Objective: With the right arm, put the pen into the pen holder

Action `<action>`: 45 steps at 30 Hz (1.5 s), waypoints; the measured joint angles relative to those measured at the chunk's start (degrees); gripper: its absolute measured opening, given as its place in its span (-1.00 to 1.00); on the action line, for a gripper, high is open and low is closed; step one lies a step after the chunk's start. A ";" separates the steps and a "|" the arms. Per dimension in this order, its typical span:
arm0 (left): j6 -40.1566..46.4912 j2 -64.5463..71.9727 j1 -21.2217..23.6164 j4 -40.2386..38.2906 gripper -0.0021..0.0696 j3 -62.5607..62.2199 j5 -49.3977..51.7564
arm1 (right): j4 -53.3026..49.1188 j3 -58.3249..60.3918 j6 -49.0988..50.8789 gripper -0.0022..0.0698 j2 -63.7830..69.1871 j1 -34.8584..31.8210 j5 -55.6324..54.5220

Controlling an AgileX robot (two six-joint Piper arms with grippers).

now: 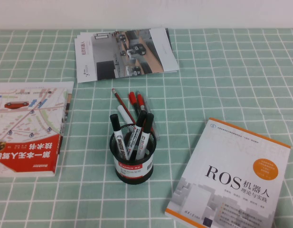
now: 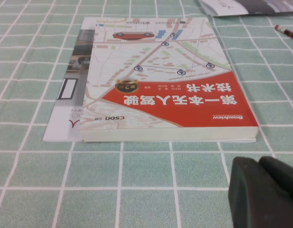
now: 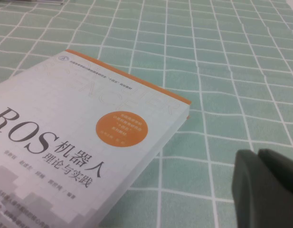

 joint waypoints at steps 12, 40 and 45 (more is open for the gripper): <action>0.00 0.00 0.00 0.00 -0.95 0.00 0.00 | 0.00 0.00 0.00 -0.99 0.00 0.00 0.00; 0.00 0.00 0.00 0.00 -0.95 0.00 0.00 | 29.13 0.00 0.00 -0.99 0.00 0.00 -11.89; 0.00 0.00 0.00 0.00 -0.95 0.00 0.00 | 38.83 0.00 -0.24 -0.99 0.00 0.00 -13.67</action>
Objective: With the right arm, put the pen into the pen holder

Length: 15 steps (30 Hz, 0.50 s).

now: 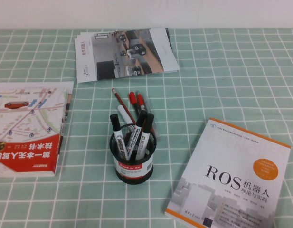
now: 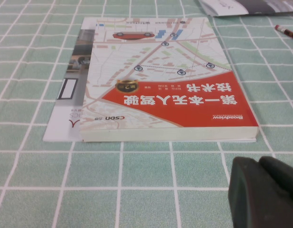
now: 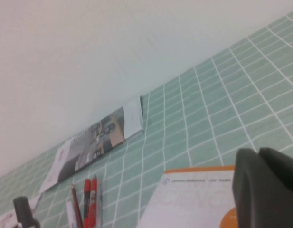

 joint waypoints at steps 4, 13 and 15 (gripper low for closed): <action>0.00 0.00 0.00 0.00 -0.95 0.00 0.00 | 1.65 0.00 0.02 -0.99 0.00 0.00 -1.06; 0.00 0.00 0.00 0.00 -0.95 0.00 0.00 | 6.47 -3.36 0.02 -0.99 3.62 0.00 3.97; 0.00 0.00 0.00 0.00 -0.95 0.00 0.00 | 6.45 -6.64 0.02 -0.99 8.15 0.00 7.08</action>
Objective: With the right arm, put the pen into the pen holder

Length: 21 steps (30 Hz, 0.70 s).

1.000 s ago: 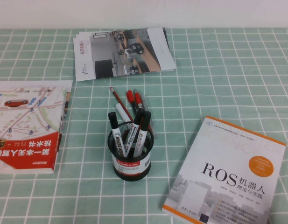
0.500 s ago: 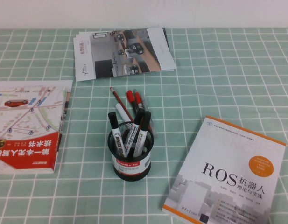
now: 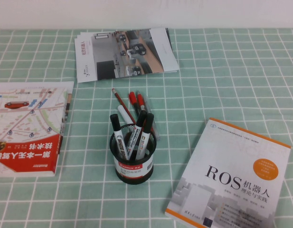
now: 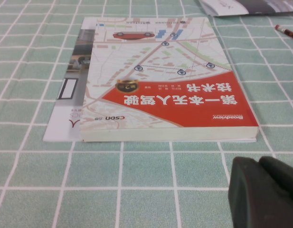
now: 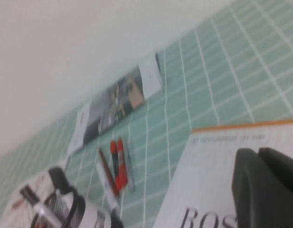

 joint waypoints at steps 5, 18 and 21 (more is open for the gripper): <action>0.00 0.00 0.00 0.00 -0.95 0.00 0.00 | -3.24 -10.21 0.00 -0.99 14.15 0.00 9.58; 0.00 0.00 0.00 0.00 -0.95 0.00 0.00 | -12.14 -39.54 -5.79 -0.99 53.28 0.00 28.95; 0.00 0.00 0.00 0.00 -0.95 0.00 0.00 | -14.23 -45.36 -5.36 -0.99 60.67 1.86 29.76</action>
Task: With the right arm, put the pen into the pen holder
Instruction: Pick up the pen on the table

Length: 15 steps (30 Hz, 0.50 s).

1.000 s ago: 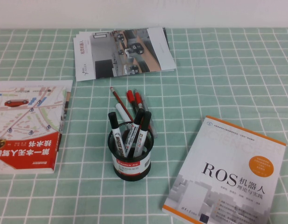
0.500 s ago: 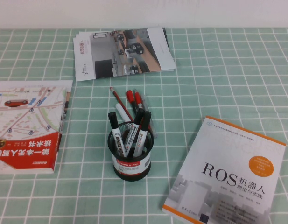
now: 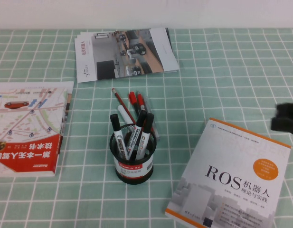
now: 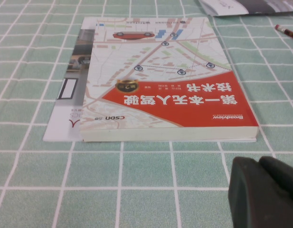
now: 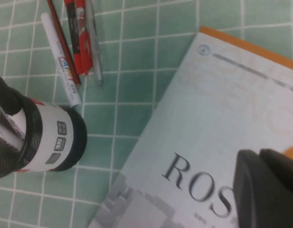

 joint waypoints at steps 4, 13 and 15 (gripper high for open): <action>0.00 0.00 0.00 0.00 -0.95 0.00 0.00 | -5.84 -7.98 4.63 -0.99 8.77 5.83 0.75; 0.00 0.00 0.00 0.00 -0.95 0.00 0.00 | -16.23 -28.98 13.37 -0.99 28.08 16.69 5.62; 0.00 0.00 0.00 0.00 -0.95 0.00 0.00 | -16.80 -34.01 13.88 -0.99 31.75 18.11 7.15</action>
